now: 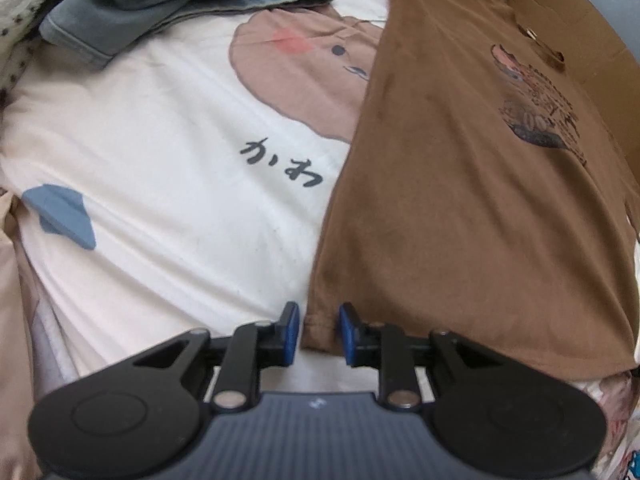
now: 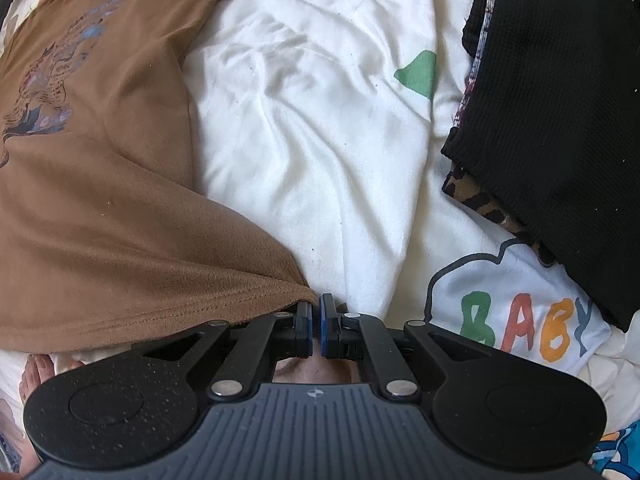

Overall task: Fold clothes
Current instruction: 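Pinch the T-shirt side edge with the left tool while the right tool holds the hem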

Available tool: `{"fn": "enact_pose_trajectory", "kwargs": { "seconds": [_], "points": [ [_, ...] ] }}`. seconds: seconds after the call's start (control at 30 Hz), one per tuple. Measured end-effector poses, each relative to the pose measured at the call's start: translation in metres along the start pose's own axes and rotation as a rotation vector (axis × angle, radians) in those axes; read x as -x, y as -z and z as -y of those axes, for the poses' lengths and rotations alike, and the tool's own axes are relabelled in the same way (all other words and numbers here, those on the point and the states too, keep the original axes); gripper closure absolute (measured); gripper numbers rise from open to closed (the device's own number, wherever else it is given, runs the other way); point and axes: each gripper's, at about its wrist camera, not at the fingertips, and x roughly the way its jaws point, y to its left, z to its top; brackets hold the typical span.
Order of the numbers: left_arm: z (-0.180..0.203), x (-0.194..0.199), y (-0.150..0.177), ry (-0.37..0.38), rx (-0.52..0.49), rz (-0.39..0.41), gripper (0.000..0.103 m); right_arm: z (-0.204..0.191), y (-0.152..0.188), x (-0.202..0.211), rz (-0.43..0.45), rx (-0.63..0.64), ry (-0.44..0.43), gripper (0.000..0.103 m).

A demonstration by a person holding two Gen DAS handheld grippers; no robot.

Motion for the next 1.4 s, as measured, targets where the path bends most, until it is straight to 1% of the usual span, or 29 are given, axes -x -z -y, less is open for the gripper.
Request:
{"fn": "enact_pose_trajectory", "kwargs": {
  "seconds": [0.07, 0.17, 0.3, 0.43, 0.57, 0.63, 0.67, 0.7, 0.77, 0.87, 1.0, 1.17, 1.27, 1.4],
  "points": [
    [0.001, 0.001, 0.002, -0.005, -0.003, 0.006, 0.092, 0.001, 0.0, 0.001, -0.001, 0.003, -0.002, 0.102],
    [0.0, 0.005, 0.002, 0.005, 0.002, -0.009, 0.097, 0.001, 0.0, 0.003, -0.002, 0.007, -0.006, 0.102],
    [-0.004, 0.024, -0.003, 0.001, -0.027, -0.006, 0.098, 0.0, 0.004, 0.009, 0.011, 0.01, -0.017, 0.102],
    [-0.006, 0.046, -0.015, -0.008, -0.07, 0.009, 0.098, -0.005, 0.015, 0.025, 0.048, 0.037, -0.031, 0.102],
    [-0.004, 0.06, -0.033, -0.023, -0.121, 0.027, 0.098, -0.012, 0.03, 0.037, 0.083, 0.06, -0.066, 0.101],
    [-0.005, 0.066, -0.04, -0.043, -0.137, 0.038, 0.098, -0.013, 0.039, 0.04, 0.09, 0.053, -0.104, 0.099],
    [-0.005, 0.068, -0.044, -0.053, -0.14, 0.044, 0.098, -0.013, 0.043, 0.04, 0.091, 0.048, -0.125, 0.097],
    [-0.006, 0.07, -0.048, -0.063, -0.144, 0.05, 0.098, -0.014, 0.046, 0.039, 0.091, 0.043, -0.141, 0.09],
    [-0.007, 0.075, -0.056, -0.081, -0.154, 0.059, 0.098, -0.015, 0.053, 0.038, 0.087, 0.036, -0.175, 0.082],
    [-0.004, 0.075, -0.065, -0.105, -0.181, 0.065, 0.098, -0.013, 0.062, 0.039, 0.092, 0.025, -0.239, 0.081],
    [0.002, 0.073, -0.075, -0.132, -0.201, 0.078, 0.098, -0.012, 0.069, 0.042, 0.095, 0.016, -0.32, 0.076],
    [0.005, 0.071, -0.078, -0.155, -0.222, 0.073, 0.098, -0.003, 0.075, 0.044, 0.069, 0.014, -0.405, 0.073],
    [0.008, 0.068, -0.078, -0.161, -0.23, 0.066, 0.098, 0.007, 0.078, 0.043, 0.075, -0.012, -0.41, 0.073],
    [0.008, 0.065, -0.078, -0.165, -0.231, 0.056, 0.098, 0.017, 0.076, 0.027, 0.066, -0.106, -0.42, 0.073]
  ]
}}
